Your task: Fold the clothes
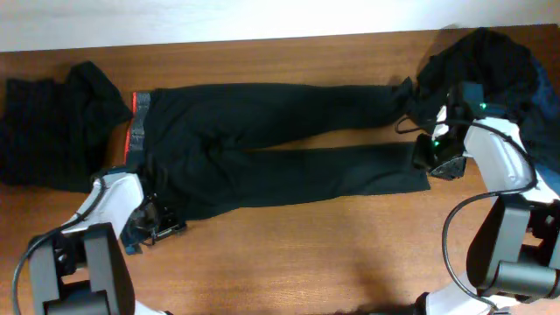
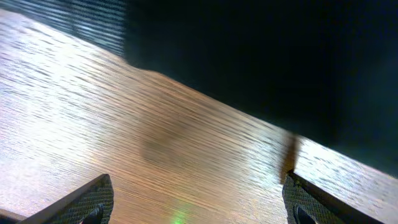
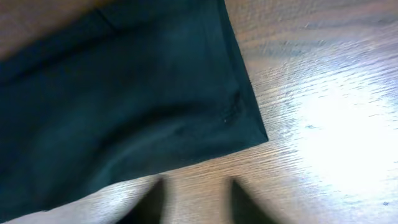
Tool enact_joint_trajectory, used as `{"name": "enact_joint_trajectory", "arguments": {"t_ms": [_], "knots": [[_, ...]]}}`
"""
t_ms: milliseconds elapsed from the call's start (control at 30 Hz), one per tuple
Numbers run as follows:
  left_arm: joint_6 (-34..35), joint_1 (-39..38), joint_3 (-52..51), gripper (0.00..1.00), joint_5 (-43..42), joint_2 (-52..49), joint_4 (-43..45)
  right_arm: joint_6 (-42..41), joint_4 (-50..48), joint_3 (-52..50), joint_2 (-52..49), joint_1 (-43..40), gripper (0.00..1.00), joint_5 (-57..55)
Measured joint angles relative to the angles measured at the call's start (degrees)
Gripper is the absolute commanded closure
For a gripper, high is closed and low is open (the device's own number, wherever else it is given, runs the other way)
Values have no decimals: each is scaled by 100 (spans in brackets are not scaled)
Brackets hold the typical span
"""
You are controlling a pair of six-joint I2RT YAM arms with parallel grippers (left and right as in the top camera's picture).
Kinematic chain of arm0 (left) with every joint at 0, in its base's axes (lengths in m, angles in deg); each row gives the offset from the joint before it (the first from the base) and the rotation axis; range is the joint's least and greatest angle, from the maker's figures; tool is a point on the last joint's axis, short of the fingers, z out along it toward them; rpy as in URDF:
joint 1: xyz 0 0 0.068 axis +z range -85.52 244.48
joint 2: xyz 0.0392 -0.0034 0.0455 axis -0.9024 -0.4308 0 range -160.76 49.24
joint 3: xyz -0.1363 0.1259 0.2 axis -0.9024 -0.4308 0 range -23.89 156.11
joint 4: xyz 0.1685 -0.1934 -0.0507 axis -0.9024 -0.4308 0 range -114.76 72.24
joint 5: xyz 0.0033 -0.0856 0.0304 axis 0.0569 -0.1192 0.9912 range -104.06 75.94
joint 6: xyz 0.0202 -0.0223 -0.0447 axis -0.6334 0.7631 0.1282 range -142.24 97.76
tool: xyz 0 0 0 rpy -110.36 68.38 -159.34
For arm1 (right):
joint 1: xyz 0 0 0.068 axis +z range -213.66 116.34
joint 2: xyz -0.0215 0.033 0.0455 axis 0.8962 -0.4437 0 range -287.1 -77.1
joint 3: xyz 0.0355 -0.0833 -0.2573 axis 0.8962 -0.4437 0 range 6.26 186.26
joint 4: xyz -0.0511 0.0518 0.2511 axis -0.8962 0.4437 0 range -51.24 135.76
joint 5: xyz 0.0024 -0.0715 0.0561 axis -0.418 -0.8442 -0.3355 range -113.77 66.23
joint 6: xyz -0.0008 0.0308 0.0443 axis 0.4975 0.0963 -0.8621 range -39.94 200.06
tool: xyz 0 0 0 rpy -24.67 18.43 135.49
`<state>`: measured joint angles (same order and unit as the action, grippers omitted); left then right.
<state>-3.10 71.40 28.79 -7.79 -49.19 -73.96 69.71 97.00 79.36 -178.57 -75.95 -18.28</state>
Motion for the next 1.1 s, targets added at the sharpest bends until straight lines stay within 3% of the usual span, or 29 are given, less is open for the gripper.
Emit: {"name": "enact_joint_trajectory", "arguments": {"t_ms": [267,800,1100], "knots": [[0,496,0,13,7,48,367,-63,-564,-599,-4,0,96,2],[0,533,2,13,68,74,1071,-170,-2028,-1508,-7,0,96,-2],[2,533,2,13,76,74,1119,-487,-1700,-1532,-7,0,96,-192]]}}
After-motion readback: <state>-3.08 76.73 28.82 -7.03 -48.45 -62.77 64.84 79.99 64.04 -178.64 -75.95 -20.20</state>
